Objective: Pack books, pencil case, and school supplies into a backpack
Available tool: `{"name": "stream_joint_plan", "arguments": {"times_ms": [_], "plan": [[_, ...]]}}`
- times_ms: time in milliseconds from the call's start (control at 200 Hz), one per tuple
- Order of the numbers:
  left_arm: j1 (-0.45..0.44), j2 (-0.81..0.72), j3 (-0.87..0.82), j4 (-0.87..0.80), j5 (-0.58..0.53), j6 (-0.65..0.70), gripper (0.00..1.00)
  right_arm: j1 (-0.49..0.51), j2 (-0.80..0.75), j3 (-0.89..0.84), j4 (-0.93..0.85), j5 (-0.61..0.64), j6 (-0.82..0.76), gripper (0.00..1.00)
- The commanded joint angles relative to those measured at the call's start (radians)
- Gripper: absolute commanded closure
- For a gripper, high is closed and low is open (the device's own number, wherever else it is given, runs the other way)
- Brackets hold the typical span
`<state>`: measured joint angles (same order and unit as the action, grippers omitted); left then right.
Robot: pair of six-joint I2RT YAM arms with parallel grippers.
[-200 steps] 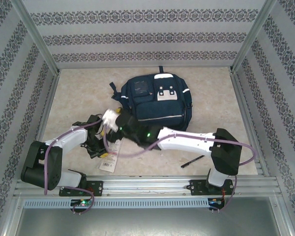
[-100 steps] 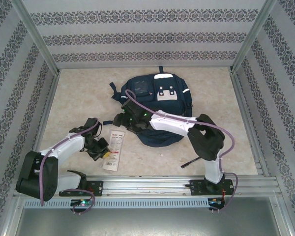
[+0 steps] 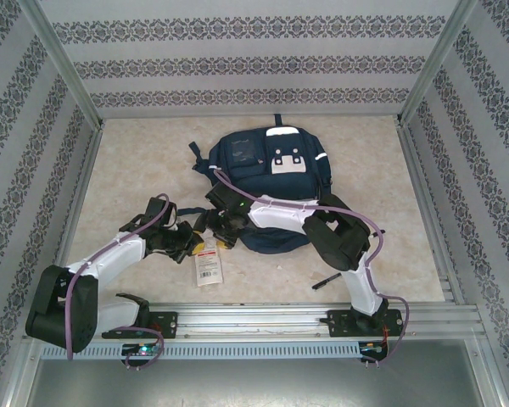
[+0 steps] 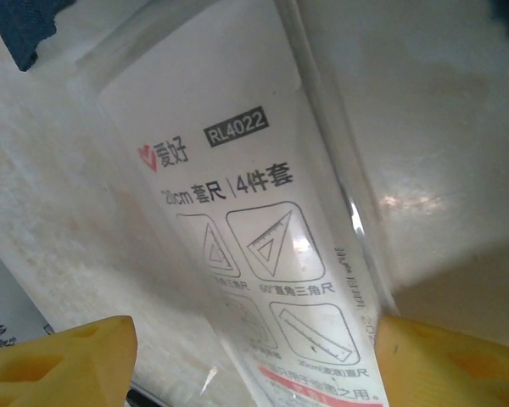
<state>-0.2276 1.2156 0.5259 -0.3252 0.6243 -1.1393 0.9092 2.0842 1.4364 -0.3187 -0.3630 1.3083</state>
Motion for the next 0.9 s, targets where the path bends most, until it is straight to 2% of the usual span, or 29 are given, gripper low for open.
{"name": "stream_joint_plan", "arguments": {"times_ms": [0,45,125,270,380,550,630,739,894], "plan": [[0.039,-0.036,0.043,-0.188,-0.062,0.11,0.79,-0.027,-0.009,0.056,-0.123,-0.014,-0.097,0.25],[0.045,-0.037,0.077,-0.292,-0.129,0.175,0.66,-0.029,-0.003,0.087,-0.185,-0.019,-0.128,0.23],[0.045,-0.023,0.083,-0.332,-0.151,0.23,0.56,-0.03,0.008,0.112,-0.256,-0.022,-0.155,0.2],[0.043,0.062,0.031,-0.203,-0.061,0.231,0.51,-0.032,0.07,0.15,-0.308,-0.077,-0.161,0.17],[0.027,0.143,-0.006,-0.078,-0.015,0.208,0.5,-0.027,0.142,0.198,-0.294,-0.154,-0.165,0.21],[0.002,0.238,-0.016,0.012,0.01,0.221,0.53,-0.012,0.214,0.288,-0.318,-0.205,-0.194,0.23],[-0.004,0.272,-0.023,0.046,0.023,0.229,0.6,-0.012,0.231,0.3,-0.316,-0.23,-0.195,0.26],[-0.009,0.3,-0.042,0.111,0.046,0.228,0.78,-0.007,0.244,0.291,-0.232,-0.307,-0.184,0.39],[-0.008,0.287,-0.035,0.136,0.084,0.264,0.81,-0.016,0.203,0.245,-0.106,-0.374,-0.201,0.54]]}}
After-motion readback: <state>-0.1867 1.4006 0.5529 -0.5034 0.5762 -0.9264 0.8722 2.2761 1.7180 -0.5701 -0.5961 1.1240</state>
